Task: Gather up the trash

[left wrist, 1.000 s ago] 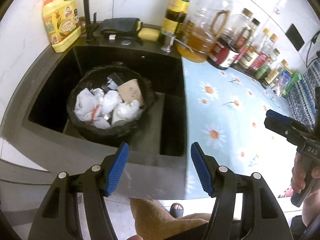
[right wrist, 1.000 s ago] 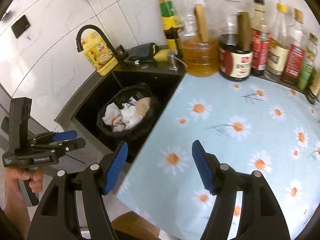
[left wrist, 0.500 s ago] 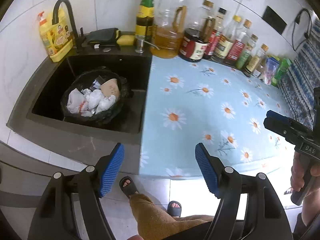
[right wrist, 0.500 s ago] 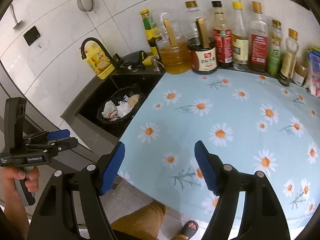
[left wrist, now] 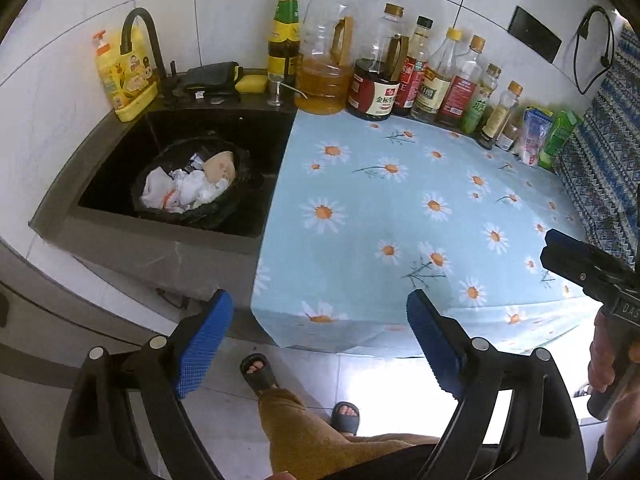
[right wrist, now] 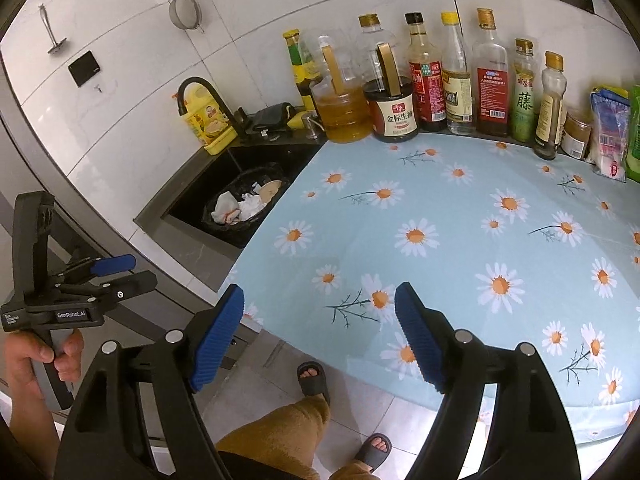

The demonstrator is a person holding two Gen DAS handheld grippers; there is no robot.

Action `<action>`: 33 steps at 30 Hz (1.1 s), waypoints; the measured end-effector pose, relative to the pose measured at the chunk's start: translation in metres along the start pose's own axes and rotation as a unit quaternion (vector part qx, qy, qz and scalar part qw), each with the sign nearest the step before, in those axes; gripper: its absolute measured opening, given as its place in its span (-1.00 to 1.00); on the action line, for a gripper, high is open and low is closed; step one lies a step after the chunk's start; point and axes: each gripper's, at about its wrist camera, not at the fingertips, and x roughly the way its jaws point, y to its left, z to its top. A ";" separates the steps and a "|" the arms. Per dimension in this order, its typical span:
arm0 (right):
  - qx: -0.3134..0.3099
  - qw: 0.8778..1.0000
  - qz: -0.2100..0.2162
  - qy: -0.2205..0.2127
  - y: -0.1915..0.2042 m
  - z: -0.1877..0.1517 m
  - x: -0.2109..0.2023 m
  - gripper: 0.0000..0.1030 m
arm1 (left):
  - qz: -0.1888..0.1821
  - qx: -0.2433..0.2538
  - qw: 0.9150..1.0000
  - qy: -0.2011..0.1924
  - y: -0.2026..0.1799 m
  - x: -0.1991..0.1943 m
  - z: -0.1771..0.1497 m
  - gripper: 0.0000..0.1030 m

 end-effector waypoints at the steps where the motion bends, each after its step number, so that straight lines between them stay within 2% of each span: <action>1: -0.001 1.000 0.001 -0.003 0.001 -0.001 -0.003 0.59 | 0.000 -0.001 1.000 0.000 -0.001 -0.001 -0.001 0.68; 4: 0.005 1.000 0.008 -0.016 0.001 -0.008 -0.014 0.80 | -0.001 -0.001 1.000 0.000 -0.004 -0.005 -0.005 0.76; 10: 0.013 1.000 0.007 -0.018 -0.003 -0.018 -0.019 0.90 | -0.007 0.007 1.000 0.000 -0.008 -0.010 -0.012 0.77; 23: 0.022 1.000 0.004 -0.022 0.001 -0.034 -0.021 0.90 | -0.005 0.013 1.000 -0.001 -0.005 -0.014 -0.020 0.77; 33: 0.026 0.999 -0.005 -0.030 -0.001 -0.027 -0.028 0.90 | -0.004 0.012 1.000 -0.008 -0.002 -0.018 -0.015 0.77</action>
